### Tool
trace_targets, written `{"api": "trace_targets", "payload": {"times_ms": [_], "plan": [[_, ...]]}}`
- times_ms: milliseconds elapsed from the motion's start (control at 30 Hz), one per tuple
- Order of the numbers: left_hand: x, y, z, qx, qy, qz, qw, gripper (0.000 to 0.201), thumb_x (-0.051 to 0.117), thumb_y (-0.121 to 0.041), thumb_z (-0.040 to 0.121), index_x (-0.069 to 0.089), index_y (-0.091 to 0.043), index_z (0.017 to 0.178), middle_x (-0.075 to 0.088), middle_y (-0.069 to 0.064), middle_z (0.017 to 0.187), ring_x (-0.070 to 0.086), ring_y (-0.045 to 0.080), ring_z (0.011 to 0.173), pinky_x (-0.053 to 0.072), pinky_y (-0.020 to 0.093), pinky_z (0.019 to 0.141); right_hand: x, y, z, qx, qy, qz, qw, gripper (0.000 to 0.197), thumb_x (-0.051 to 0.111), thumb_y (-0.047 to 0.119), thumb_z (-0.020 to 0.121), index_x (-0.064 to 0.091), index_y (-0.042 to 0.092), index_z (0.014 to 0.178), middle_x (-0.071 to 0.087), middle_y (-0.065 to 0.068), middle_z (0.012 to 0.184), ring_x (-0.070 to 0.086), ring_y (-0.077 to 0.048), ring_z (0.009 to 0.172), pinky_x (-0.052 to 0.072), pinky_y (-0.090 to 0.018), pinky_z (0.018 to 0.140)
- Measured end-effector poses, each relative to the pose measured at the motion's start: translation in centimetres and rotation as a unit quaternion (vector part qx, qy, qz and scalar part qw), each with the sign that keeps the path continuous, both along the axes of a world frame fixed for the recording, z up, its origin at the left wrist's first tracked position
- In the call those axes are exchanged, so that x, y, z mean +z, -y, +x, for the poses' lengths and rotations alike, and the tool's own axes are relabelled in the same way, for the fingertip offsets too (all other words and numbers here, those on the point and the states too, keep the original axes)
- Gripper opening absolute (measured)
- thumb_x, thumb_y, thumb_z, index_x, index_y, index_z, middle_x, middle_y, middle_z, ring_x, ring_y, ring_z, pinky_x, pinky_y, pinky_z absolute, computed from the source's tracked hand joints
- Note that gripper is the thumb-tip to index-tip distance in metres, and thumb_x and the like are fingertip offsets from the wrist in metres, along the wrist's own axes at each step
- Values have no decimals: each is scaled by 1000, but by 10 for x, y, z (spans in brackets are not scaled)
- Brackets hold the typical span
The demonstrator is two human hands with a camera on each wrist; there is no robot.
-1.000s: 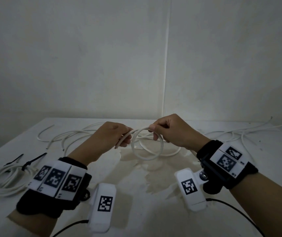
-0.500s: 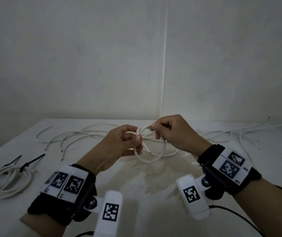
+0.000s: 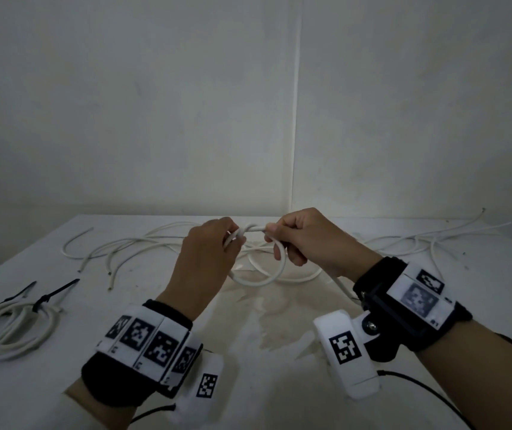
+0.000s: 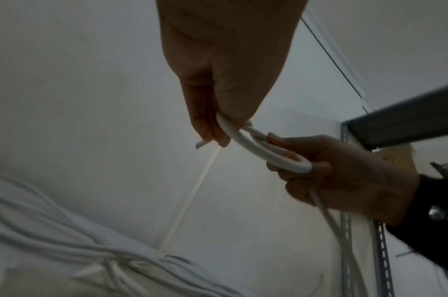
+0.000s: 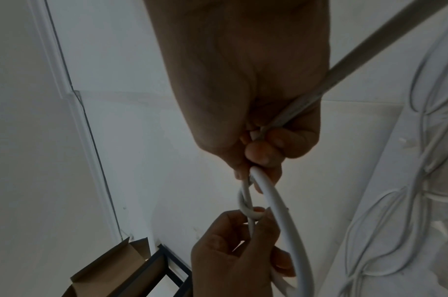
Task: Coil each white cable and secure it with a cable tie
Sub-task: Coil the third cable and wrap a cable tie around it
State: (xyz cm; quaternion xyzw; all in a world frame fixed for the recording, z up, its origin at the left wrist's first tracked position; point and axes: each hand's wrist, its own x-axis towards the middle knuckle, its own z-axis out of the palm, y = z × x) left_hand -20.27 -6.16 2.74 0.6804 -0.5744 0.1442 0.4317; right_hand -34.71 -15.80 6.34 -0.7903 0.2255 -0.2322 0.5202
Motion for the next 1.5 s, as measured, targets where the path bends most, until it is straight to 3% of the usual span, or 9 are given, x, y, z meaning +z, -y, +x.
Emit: {"api": "trace_targets", "payload": {"times_ms": [167,233,333,467,667,833,1167,1367,1500], "plan": [[1,0,5,59,136,14,989,27,48,-24,82,56,-4,68,55,9,56,49,29,40,36,29,42,0,1,5,-1,-8,6,1000,29,51,18,94,63,-5,80,58,-2,53,36,-6,33,31,-15,39],[0,-1,8,75,159,15,984,18,59,-20,80,57,-5,69,57,8,61,52,25,50,33,27,45,-1,2,4,-4,-13,-2,1000,31,51,19,94,63,-8,85,58,-3,55,37,-6,34,32,-14,39],[2,-2,8,-20,32,40,998,8,68,-10,81,60,-8,82,59,4,88,52,15,81,36,19,66,-3,5,0,-4,-25,-22,999,31,50,20,95,64,-6,87,59,-1,57,38,-5,35,32,-13,40],[2,-4,-5,-145,-248,112,951,13,50,-13,93,49,-13,81,61,-3,73,55,1,60,41,9,56,-5,9,-2,-8,-26,-42,999,27,49,21,95,64,1,83,59,0,56,38,-5,35,33,-13,39],[5,-7,-14,-139,-140,175,965,45,27,-44,93,47,-4,86,45,1,65,35,7,51,30,18,49,-7,13,-6,-8,-55,-89,994,26,52,20,93,66,6,77,60,1,54,38,-4,38,33,-15,43],[-7,-10,-19,-127,-48,222,965,36,20,-52,87,34,-22,72,49,2,64,42,13,54,31,25,53,-6,18,-6,-13,-66,-169,983,22,58,19,90,64,15,69,62,0,56,43,0,42,35,-11,50],[12,-9,-14,-185,-235,204,932,35,28,-24,100,52,-15,76,55,-5,66,45,-4,52,35,9,57,-5,20,-3,-25,-10,-168,985,17,58,19,89,63,19,73,64,3,61,49,-17,58,39,-29,59],[10,-5,-15,-160,-294,128,934,35,30,-25,100,49,-16,72,53,-6,71,46,-5,59,35,6,58,-5,18,0,-49,22,-147,988,16,57,23,90,62,22,75,62,8,63,50,-4,58,39,-13,59],[11,-2,-18,-165,-356,107,914,33,30,-24,100,45,-13,73,49,-5,65,53,7,63,45,10,63,-4,17,2,-61,31,-141,988,15,57,24,90,63,20,77,63,6,65,55,-7,66,42,-19,69]]}}
